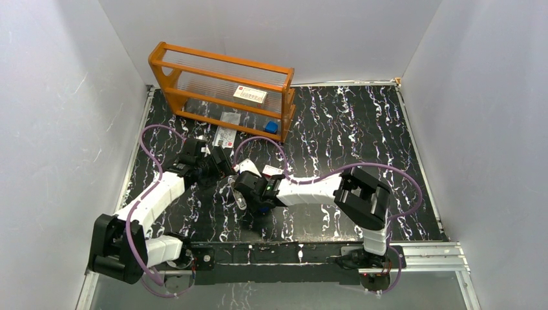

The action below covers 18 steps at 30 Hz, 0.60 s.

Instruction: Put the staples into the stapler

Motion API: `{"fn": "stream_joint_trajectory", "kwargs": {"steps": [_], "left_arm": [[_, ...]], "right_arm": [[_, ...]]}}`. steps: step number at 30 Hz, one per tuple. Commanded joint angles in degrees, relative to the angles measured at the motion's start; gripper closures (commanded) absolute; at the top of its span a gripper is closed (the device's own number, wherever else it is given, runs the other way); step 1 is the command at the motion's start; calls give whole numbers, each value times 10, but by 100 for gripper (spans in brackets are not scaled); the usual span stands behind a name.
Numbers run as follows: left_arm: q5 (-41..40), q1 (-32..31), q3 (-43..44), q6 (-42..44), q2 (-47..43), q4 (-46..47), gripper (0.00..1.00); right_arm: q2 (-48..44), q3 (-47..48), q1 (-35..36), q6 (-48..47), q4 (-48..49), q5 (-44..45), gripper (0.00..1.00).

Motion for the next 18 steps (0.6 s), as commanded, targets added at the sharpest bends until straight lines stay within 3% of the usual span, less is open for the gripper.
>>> {"fn": "stream_joint_trajectory", "kwargs": {"steps": [1,5,10,14,18], "left_arm": [[12,11,-8,8,-3,8,12],[27,12,-12,8,2,18,12],[42,15,-12,15,13,28,12],[63,15,-10,26,22,40,12],[71,17,5,49,42,45,11]], "right_arm": [[18,8,-9,-3,-82,96,49],[35,23,-27,-25,-94,98,51],[15,-19,-64,-85,3,19,54],[11,-16,-86,-129,22,-2,54],[-52,-6,-84,-134,23,-47,43]]}}
